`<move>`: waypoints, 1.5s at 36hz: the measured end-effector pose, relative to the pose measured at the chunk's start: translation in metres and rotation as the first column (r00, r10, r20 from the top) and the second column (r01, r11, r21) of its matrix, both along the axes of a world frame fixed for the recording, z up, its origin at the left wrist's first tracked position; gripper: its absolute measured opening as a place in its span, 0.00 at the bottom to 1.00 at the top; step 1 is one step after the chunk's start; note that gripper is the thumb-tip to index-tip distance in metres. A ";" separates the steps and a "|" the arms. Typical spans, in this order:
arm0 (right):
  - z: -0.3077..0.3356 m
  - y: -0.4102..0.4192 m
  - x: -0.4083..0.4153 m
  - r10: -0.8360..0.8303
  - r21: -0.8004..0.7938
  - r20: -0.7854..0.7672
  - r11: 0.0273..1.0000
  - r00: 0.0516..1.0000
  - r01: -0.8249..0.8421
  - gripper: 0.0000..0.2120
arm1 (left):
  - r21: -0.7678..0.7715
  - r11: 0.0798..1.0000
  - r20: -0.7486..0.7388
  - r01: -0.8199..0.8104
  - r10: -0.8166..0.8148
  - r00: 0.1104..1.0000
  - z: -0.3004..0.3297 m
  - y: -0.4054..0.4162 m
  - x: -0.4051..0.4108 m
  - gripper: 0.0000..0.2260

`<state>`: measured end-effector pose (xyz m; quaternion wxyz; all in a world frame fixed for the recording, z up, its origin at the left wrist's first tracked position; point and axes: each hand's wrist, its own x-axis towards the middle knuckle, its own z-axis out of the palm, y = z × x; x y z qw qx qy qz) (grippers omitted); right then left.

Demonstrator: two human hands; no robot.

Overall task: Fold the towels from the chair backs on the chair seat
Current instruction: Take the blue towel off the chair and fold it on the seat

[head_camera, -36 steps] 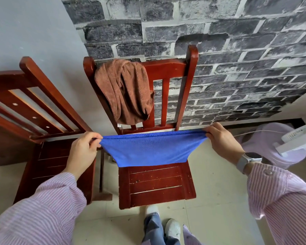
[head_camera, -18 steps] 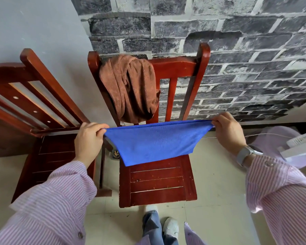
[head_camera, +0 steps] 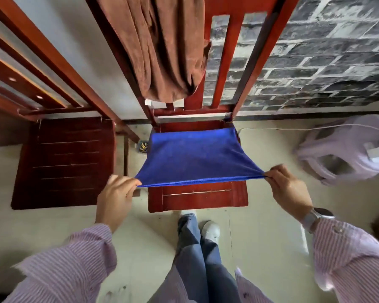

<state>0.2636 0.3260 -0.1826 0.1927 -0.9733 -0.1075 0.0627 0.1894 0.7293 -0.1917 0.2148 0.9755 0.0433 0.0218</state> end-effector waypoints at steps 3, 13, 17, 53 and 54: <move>-0.041 -0.004 -0.028 -0.038 -0.074 -0.229 0.997 0.973 0.022 0.05 | -0.022 0.999 -0.150 0.039 -0.042 0.988 -0.044 -0.001 -0.026 0.15; -0.119 -0.007 -0.063 -0.134 -0.121 -0.579 0.990 0.804 0.078 0.07 | -0.165 0.963 -0.628 -0.212 0.063 0.776 -0.121 -0.004 -0.037 0.08; -0.120 0.007 -0.030 -0.299 -0.051 -0.679 0.930 0.670 0.364 0.06 | -0.404 0.773 -0.685 -0.489 0.098 0.722 -0.116 -0.002 0.001 0.11; -0.220 0.055 0.150 -0.515 0.098 -0.717 0.594 0.470 0.799 0.09 | -0.406 0.688 -0.414 -0.601 0.448 0.793 -0.220 0.001 0.138 0.09; -0.219 0.052 0.150 -0.485 0.099 -0.737 0.611 0.470 0.785 0.08 | -0.419 0.698 -0.408 -0.580 0.426 0.808 -0.219 0.001 0.139 0.08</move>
